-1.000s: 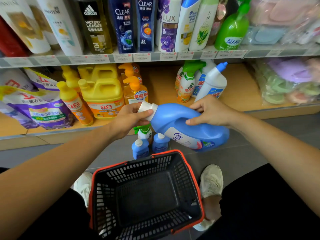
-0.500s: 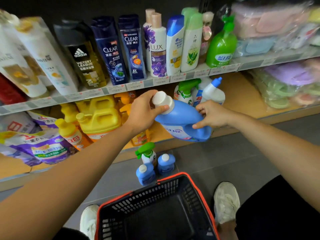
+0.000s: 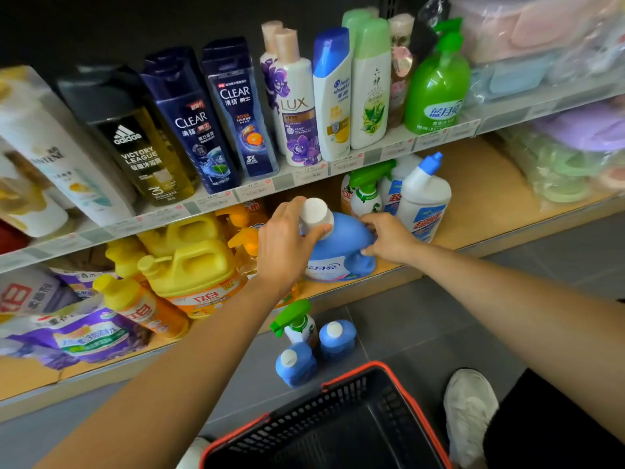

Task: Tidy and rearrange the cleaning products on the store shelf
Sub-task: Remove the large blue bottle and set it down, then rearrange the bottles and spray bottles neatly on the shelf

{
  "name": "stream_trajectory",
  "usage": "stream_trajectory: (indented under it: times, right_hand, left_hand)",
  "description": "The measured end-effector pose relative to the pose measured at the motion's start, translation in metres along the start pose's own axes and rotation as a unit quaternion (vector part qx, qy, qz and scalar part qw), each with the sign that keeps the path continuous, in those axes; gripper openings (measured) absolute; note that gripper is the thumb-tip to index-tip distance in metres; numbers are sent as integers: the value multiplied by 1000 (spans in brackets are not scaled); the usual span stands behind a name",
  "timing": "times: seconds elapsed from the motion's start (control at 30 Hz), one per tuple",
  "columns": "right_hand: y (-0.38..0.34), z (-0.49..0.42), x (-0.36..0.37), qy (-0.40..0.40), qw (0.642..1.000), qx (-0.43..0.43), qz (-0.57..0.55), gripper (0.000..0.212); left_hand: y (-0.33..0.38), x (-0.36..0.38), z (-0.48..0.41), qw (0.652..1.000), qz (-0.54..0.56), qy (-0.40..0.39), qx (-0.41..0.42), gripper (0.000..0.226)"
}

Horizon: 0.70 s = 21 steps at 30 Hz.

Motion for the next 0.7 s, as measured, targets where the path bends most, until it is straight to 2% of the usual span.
stream_trajectory:
  times: [0.1,0.17,0.23,0.3,0.4,0.47,0.6,0.7]
  right_hand:
    - [-6,-4,4,-33,999,-13,-38,82]
    - [-9,-5,6,-32,997,-11,-76,89]
    - [-9,-6,8,-21,995,-10,-97,86]
    - [-9,-6,10,-12,995,-3,-95,83]
    - [-10,-8,11,4,996,5,-93,74]
    - [-12,-10,15,23,995,11,-94,70]
    - [-19,-14,32,81,992,26,-93,68]
    - [-28,-25,51,138,984,42,-107,58]
  left_hand:
    - [-1,4,0,1000,10,5,-8,58]
    - [-6,2,2,999,26,-33,-4,67]
    - [-14,-7,8,994,46,-95,15,77]
    - [-26,-22,14,991,19,-119,59,70]
    - [-46,-51,20,982,-78,-75,156,48]
    - [-60,-66,20,968,-134,-56,205,42]
    - [-80,-78,21,958,-177,-72,213,52]
    - [-84,-81,19,961,-171,-83,199,59]
Point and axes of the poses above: each hand's wrist, its own z-axis away from the middle knuckle, its own x-axis out of the palm, y = z × x, the point moved 1 cm from there along -z, towards the middle knuckle, and after that the axes turned 7 degrees about y, right-handed, at the moved point
